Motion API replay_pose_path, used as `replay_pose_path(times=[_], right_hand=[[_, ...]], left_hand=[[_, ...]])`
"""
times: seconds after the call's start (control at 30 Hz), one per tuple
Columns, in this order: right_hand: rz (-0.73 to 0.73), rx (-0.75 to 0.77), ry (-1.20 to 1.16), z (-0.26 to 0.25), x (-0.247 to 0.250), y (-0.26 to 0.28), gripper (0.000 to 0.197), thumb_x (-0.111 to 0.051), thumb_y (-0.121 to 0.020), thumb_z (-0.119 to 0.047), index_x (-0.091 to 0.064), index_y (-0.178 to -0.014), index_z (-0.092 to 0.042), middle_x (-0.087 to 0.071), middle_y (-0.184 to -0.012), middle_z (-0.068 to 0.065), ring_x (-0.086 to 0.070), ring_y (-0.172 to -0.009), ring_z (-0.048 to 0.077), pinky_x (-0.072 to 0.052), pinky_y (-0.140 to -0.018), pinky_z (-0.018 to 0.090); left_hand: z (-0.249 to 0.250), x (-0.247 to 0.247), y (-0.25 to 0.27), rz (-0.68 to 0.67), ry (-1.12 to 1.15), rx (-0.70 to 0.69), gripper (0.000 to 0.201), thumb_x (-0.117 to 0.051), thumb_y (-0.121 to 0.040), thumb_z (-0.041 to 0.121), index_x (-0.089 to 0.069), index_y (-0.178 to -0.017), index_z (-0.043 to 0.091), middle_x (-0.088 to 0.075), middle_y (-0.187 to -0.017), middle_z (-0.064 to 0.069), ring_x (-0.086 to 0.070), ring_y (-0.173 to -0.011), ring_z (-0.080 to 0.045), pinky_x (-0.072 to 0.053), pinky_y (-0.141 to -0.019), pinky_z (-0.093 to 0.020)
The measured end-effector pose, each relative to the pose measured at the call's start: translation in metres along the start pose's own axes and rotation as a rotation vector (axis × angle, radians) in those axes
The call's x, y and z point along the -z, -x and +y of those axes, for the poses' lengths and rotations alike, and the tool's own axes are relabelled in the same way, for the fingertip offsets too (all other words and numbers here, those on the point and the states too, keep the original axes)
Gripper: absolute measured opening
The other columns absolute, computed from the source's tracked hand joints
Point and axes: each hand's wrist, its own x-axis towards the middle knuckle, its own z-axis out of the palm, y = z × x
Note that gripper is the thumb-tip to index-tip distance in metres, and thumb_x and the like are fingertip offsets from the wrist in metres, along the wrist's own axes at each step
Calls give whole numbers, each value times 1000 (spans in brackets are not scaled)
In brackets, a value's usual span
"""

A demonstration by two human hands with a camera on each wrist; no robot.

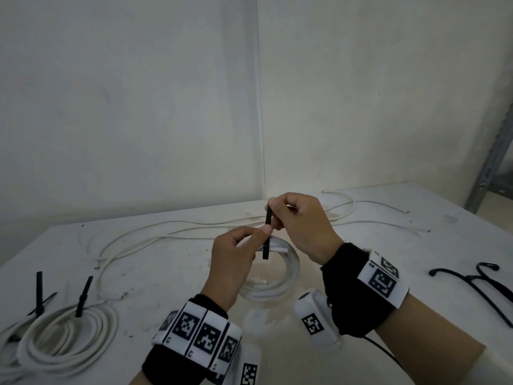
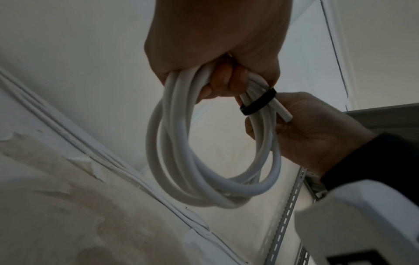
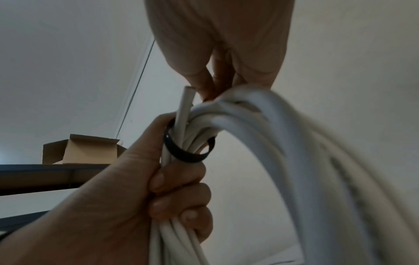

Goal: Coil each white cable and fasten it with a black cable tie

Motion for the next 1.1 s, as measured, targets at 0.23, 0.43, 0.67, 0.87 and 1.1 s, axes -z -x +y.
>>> replay_pose_path(times=[0.23, 0.43, 0.67, 0.87, 1.1], right_hand=[[-106, -16, -17, -6, 1, -4, 22, -57, -89, -13, -59, -68, -15, -57, -61, 0, -52, -51, 0, -44, -53, 12], [-72, 37, 20, 1, -1, 2, 24, -59, -87, -5, -55, -66, -15, -58, -64, 9, -53, -63, 17, -44, -62, 21], [13, 67, 39, 1, 2, 5, 30, -56, -89, -3, -49, -63, -16, -54, -59, 4, -51, -51, 8, -47, -54, 22], [53, 69, 108, -5, 1, -1, 31, -53, -91, -6, -44, -63, -18, -48, -62, 2, -50, -49, 18, -47, -43, 23], [-13, 21, 85, -2, -2, 4, 29, -53, -92, -9, -45, -65, -16, -48, -61, 2, -49, -38, 7, -46, -41, 19]], left_hand=[[-2, 1, 0, 56, -31, -42, 15, -68, -80, 29, -71, -66, 28, -68, -64, 16, -59, -62, 5, -44, -67, -21], [-1, -4, 3, 58, -13, -23, 25, -62, -84, 37, -71, -66, 21, -62, -58, 10, -52, -55, 1, -43, -53, -14], [2, -5, 2, -5, -65, -19, 25, -66, -82, 28, -67, -58, 19, -61, -58, 12, -49, -52, 2, -38, -62, -23], [3, -6, 5, -32, -65, -42, 24, -64, -84, 23, -67, -61, 17, -72, -76, -3, -53, -56, 4, -37, -62, -21], [-4, -2, 9, -35, -52, 0, 30, -63, -84, 31, -73, -78, 3, -68, -73, -9, -46, -48, 2, -38, -51, -11]])
